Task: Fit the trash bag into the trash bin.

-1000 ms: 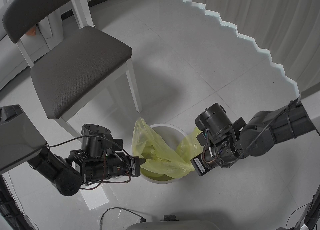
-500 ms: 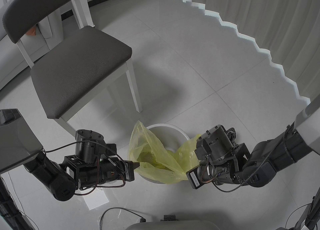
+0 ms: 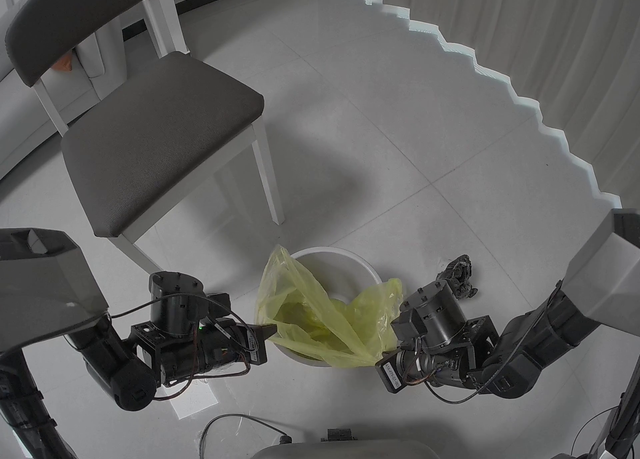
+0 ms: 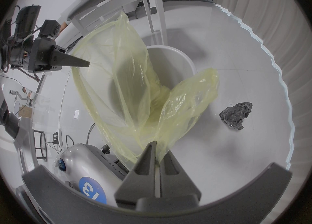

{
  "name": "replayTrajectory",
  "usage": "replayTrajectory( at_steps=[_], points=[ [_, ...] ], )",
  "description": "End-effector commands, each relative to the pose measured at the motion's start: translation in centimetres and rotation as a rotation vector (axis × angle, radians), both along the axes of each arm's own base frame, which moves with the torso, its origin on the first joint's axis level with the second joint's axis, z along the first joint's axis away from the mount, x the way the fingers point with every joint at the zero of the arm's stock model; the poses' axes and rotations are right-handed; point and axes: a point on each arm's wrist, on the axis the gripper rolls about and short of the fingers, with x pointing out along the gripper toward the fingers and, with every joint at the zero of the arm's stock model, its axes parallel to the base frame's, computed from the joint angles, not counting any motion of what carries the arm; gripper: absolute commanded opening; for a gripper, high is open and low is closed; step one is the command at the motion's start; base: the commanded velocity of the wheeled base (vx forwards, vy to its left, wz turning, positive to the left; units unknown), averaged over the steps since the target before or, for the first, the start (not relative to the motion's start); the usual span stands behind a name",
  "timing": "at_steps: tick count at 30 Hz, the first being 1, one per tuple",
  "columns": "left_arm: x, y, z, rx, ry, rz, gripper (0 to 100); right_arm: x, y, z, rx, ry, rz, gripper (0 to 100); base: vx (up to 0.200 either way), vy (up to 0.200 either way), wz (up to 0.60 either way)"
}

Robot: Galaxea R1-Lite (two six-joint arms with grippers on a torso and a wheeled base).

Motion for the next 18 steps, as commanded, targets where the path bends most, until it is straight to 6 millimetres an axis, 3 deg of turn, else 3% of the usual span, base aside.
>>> replayTrajectory(
  at_steps=[1, 18],
  points=[
    [-0.2, 0.6, -1.8, 0.033, 0.061, 0.01, 0, 0.4, -0.4, -1.3, -0.029, 0.029, -0.003, 0, 0.0, 0.0, 0.0],
    [1.0, 1.8, -4.1, 0.138, 0.029, -0.038, 0, 2.3, -1.2, -4.4, -0.052, 0.056, 0.025, 0, 0.0, 0.0, 0.0]
  ],
)
